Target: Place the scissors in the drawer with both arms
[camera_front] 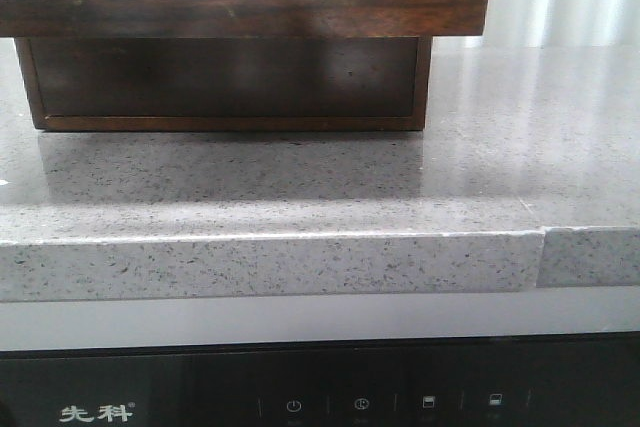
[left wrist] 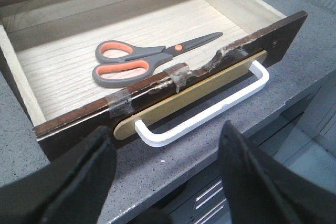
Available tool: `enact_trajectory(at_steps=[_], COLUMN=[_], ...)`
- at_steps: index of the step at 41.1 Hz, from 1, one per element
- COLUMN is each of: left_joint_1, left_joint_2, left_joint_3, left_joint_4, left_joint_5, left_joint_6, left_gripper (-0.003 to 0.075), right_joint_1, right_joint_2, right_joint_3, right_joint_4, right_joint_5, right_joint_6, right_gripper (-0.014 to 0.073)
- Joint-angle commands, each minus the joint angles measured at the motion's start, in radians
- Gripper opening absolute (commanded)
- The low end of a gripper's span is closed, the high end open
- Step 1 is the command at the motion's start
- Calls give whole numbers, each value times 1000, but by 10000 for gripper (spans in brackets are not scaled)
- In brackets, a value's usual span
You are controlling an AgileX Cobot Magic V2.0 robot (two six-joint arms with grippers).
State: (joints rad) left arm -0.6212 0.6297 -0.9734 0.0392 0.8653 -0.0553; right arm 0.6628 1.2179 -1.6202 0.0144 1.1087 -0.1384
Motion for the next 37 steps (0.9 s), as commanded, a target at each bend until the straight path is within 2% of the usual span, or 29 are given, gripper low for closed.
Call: enact_trajectory(at_steps=[1, 8, 18, 28, 37], left_joint_1=[-10, -10, -10, -10, -10], left_joint_2=[3, 3, 3, 3, 3], left_joint_3=[-35, -35, -35, -35, -35], left_joint_4=[-5, -5, -5, -5, -5], left_joint_5=[-76, -76, -76, -76, -76], left_joint_6=[-1, -1, -1, -1, -1], left_gripper=[419, 419, 419, 419, 419], right_joint_1=[-5, -5, -5, -5, -5], right_joint_2=[-126, -317, -549, -715, -768], right_joint_3=[89, 293, 495, 636, 687], right_joint_4=[-14, -14, -65, -64, -64], right_joint_5=[-106, -155, -124, -116, -123], right_joint_6=[70, 98, 99, 130, 138], right_gripper=[384, 384, 384, 384, 384])
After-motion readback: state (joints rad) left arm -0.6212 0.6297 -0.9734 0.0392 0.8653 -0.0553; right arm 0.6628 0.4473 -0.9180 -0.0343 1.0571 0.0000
